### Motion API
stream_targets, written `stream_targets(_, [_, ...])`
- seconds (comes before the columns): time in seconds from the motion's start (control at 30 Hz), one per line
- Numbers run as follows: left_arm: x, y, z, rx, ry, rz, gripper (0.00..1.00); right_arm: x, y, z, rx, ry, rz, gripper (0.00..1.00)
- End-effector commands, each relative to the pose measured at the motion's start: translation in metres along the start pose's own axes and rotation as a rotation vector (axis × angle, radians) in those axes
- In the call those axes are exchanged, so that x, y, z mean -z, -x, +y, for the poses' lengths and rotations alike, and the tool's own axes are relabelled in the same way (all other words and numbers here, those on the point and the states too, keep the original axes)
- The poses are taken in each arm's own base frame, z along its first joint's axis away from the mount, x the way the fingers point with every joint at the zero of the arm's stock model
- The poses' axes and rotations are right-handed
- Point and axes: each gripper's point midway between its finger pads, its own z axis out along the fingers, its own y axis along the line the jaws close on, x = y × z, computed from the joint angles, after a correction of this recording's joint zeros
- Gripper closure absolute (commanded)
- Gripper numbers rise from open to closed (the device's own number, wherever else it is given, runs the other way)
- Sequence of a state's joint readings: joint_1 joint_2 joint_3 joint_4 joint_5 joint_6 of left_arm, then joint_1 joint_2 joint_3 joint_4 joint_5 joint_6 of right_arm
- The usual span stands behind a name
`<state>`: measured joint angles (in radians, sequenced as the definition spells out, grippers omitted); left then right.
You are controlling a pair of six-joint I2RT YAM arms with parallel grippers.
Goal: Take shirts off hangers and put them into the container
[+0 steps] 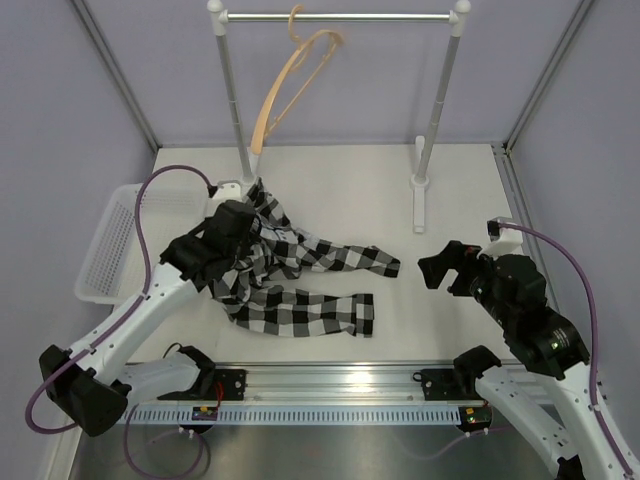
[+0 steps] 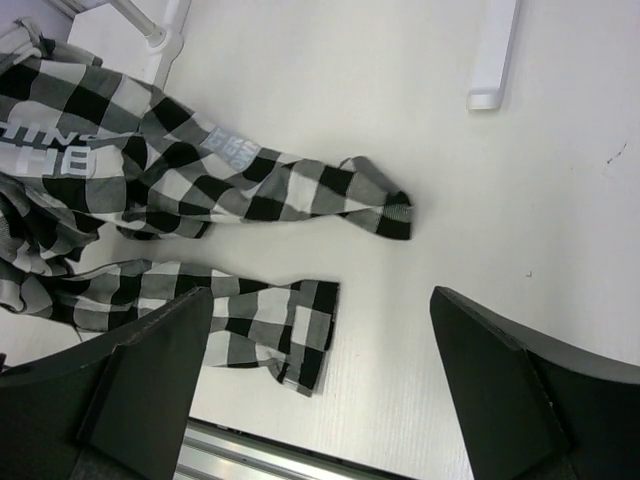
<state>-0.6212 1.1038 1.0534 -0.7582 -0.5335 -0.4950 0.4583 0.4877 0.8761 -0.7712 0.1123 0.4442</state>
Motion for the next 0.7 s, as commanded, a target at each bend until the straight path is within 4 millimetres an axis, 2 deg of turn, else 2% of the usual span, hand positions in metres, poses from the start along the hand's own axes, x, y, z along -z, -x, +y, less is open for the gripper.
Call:
stream_targets(0.0, [0.012,0.011,0.036,0.042,0.099,-0.035,1.00,0.004,0.024,0.017,0.030,0.061,-0.060,0.01])
stream_targets(0.1, [0.025,0.027,0.058,0.075,0.136,-0.075,1.00,0.003,0.029,0.022,0.049,0.075,-0.061,0.01])
stream_targets(0.2, [0.047,0.059,0.072,0.106,0.154,-0.152,1.00,0.003,0.035,0.025,0.063,0.082,-0.071,0.01])
stream_targets(0.23, [0.061,0.080,0.077,0.130,0.164,-0.206,1.00,0.004,0.037,0.026,0.064,0.087,-0.077,0.00])
stream_targets(0.33, [0.081,0.115,0.100,0.148,0.262,-0.295,1.00,0.003,0.040,0.031,0.071,0.105,-0.082,0.00])
stream_targets(0.37, [0.098,0.138,0.111,0.171,0.285,-0.353,1.00,0.002,0.041,0.031,0.074,0.107,-0.079,0.00])
stream_targets(0.43, [0.107,0.160,0.126,0.182,0.360,-0.392,1.00,0.002,0.042,0.034,0.078,0.118,-0.078,0.01])
stream_targets(0.47, [0.124,0.180,0.135,0.218,0.383,-0.447,1.00,0.002,0.042,0.034,0.082,0.120,-0.080,0.00])
stream_targets(0.53, [0.137,0.201,0.150,0.197,0.481,-0.487,1.00,0.001,0.040,0.035,0.083,0.124,-0.073,0.00])
stream_targets(0.57, [0.155,0.216,0.159,0.181,0.517,-0.527,1.00,0.001,0.040,0.035,0.083,0.127,-0.073,0.01])
stream_targets(0.6, [0.164,0.229,0.166,0.202,0.556,-0.571,1.00,0.001,0.040,0.036,0.084,0.130,-0.072,0.00])
stream_targets(0.67, [0.176,0.246,0.182,0.217,0.624,-0.614,1.00,-0.001,0.037,0.037,0.078,0.139,-0.062,0.01])
